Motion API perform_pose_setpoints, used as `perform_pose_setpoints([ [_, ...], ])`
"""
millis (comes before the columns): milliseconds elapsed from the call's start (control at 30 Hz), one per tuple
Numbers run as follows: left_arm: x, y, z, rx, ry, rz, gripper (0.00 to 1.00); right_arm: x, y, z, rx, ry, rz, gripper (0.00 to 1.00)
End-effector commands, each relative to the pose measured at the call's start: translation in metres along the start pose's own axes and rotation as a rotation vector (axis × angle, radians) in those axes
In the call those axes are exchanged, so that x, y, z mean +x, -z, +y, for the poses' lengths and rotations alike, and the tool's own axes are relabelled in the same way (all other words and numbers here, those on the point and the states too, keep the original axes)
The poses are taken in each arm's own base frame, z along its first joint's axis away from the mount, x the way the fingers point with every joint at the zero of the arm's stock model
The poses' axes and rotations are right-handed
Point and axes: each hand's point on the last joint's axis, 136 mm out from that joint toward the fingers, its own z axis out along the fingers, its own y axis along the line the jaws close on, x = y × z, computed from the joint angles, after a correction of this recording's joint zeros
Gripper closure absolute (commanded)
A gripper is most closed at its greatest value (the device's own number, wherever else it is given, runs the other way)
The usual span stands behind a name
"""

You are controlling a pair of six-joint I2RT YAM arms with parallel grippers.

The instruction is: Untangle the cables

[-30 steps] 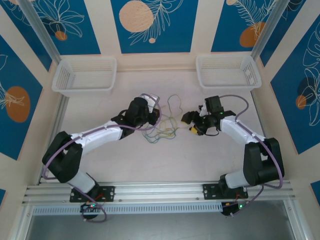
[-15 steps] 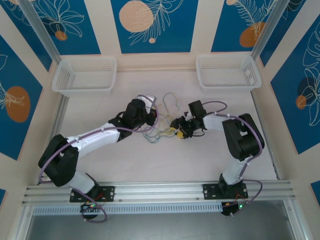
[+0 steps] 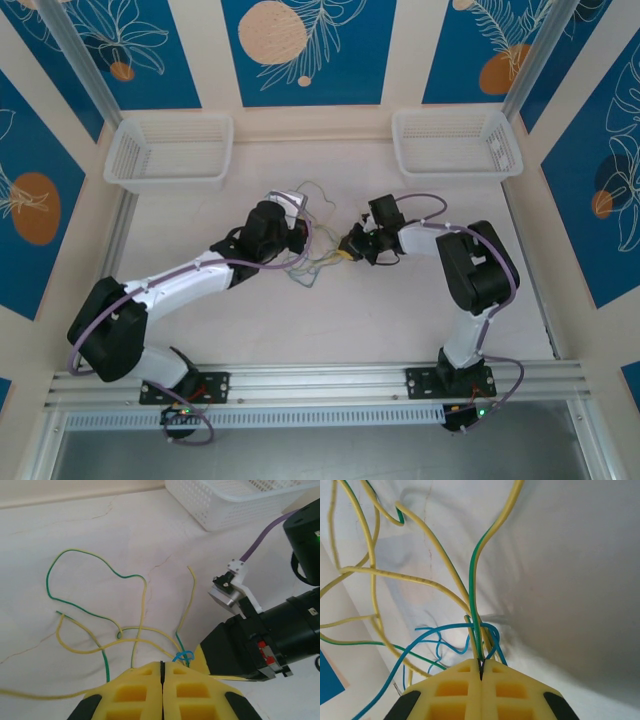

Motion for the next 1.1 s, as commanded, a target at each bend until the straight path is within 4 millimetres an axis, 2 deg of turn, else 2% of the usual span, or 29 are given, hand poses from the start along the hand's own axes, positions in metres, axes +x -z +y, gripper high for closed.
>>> perform_pose_setpoints([
  [0,-0.006,0.010,0.012,-0.082,0.018,-0.023,0.93,0.001,0.023,0.023,-0.010,0.072,-0.040,1.00],
  [33,-0.005,0.012,0.017,-0.105,0.020,-0.023,0.92,0.004,0.030,0.028,-0.009,0.092,-0.049,1.00],
  [67,-0.005,0.013,0.019,-0.116,0.021,-0.028,0.86,0.006,0.038,0.032,-0.002,0.111,-0.058,1.00],
  [133,-0.005,0.016,0.023,-0.133,0.025,-0.036,0.61,0.009,0.055,0.041,0.005,0.152,-0.084,1.00],
  [167,-0.005,0.018,0.025,-0.140,0.030,-0.040,0.58,0.011,0.063,0.045,0.009,0.174,-0.095,1.00],
  [233,-0.008,0.021,0.025,-0.140,0.029,-0.048,0.45,0.014,0.080,0.056,0.013,0.220,-0.113,1.00],
  [300,-0.009,0.025,0.026,-0.146,0.027,-0.051,0.42,0.019,0.096,0.065,0.015,0.253,-0.130,1.00],
  [333,-0.010,0.026,0.026,-0.147,0.025,-0.053,0.29,0.022,0.104,0.071,0.004,0.273,-0.138,1.00],
  [367,-0.011,0.028,0.026,-0.145,0.022,-0.057,0.26,0.024,0.110,0.076,-0.008,0.292,-0.145,1.00],
  [467,-0.012,0.029,0.024,-0.131,0.005,-0.057,0.31,0.028,0.121,0.086,-0.039,0.323,-0.155,1.00],
  [633,-0.007,0.028,0.024,-0.130,-0.009,-0.036,0.28,0.027,0.125,0.091,-0.072,0.322,-0.152,1.00],
  [733,-0.002,0.026,0.018,-0.090,-0.017,-0.015,0.28,0.033,0.135,0.110,-0.125,0.390,-0.161,1.00],
  [767,-0.002,0.026,0.016,-0.076,-0.018,-0.018,0.31,0.034,0.139,0.117,-0.140,0.419,-0.171,1.00],
  [867,-0.007,0.028,0.010,-0.044,-0.017,-0.041,0.57,0.040,0.152,0.137,-0.198,0.502,-0.185,1.00],
  [933,-0.014,0.031,0.009,-0.044,-0.017,-0.057,0.84,0.044,0.160,0.147,-0.221,0.540,-0.187,1.00],
  [1000,-0.025,0.038,0.005,-0.031,-0.016,-0.076,0.86,0.046,0.167,0.153,-0.228,0.573,-0.192,1.00],
  [1067,-0.040,0.048,-0.002,-0.002,-0.024,-0.097,0.94,0.050,0.174,0.159,-0.230,0.614,-0.204,1.00],
])
